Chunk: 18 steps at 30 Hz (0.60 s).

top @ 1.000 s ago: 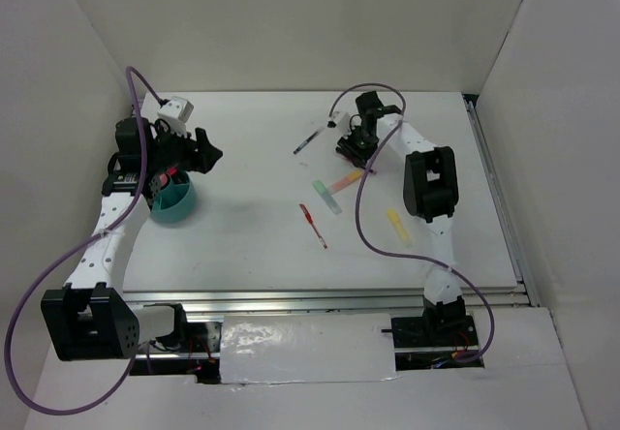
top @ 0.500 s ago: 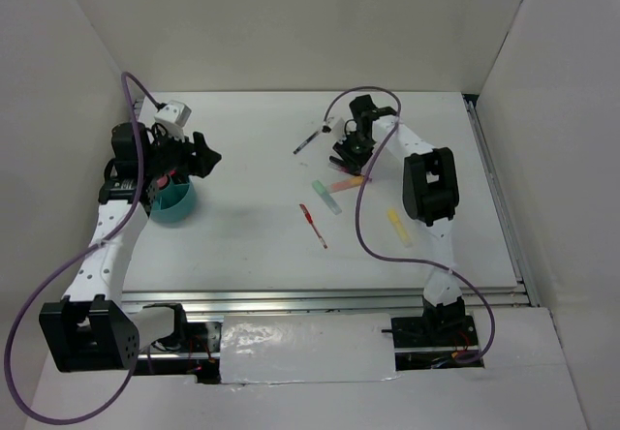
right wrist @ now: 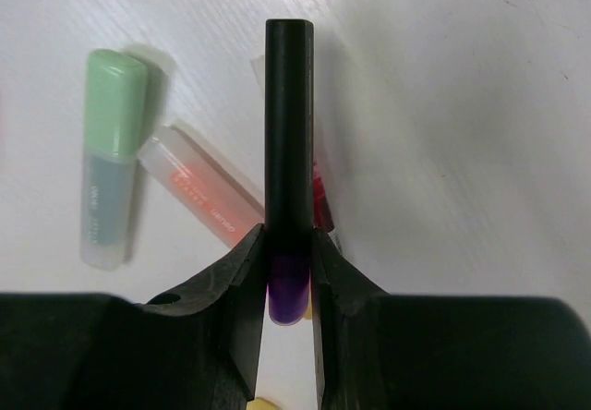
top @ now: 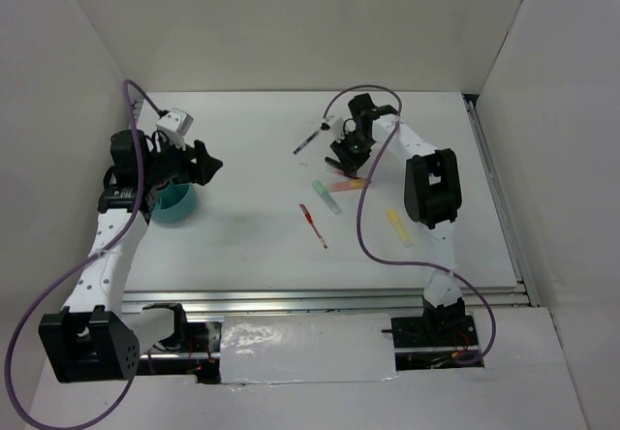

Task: Sort the stationery into containers
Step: Pick up the pen from the center of the board.

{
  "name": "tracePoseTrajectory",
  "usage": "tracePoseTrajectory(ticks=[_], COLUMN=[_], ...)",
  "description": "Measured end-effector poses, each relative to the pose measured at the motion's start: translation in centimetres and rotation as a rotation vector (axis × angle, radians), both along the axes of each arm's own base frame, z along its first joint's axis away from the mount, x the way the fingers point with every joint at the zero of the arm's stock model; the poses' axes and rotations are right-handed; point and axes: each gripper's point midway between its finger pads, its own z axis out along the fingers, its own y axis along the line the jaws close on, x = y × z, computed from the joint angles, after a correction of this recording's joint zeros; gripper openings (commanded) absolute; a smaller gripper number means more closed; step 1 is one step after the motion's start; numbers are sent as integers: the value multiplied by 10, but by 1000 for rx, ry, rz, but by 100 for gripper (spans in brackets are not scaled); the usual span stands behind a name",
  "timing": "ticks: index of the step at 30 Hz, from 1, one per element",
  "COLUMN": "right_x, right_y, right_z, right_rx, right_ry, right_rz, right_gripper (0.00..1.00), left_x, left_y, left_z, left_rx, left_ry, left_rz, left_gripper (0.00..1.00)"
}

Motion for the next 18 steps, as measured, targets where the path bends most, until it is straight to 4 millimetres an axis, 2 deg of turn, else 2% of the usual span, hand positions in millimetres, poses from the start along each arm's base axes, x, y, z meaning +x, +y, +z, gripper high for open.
tracePoseTrajectory(ticks=[4, 8, 13, 18], right_x=[-7, -21, -59, -110], right_y=[13, 32, 60, 76], right_z=[19, 49, 92, 110], right_rx=[85, 210, 429, 612], right_ry=[18, 61, 192, 424], right_rz=[-13, -22, 7, -8], right_gripper=[0, 0, 0, 0], left_x=[-5, -7, -14, -21], left_y=[-3, -12, -36, -61], left_z=[5, 4, -3, -3], left_rx=[33, 99, 161, 224], left_ry=[-42, -88, -119, -178], left_rz=[-37, -93, -194, -300], left_gripper=[79, 79, 77, 77])
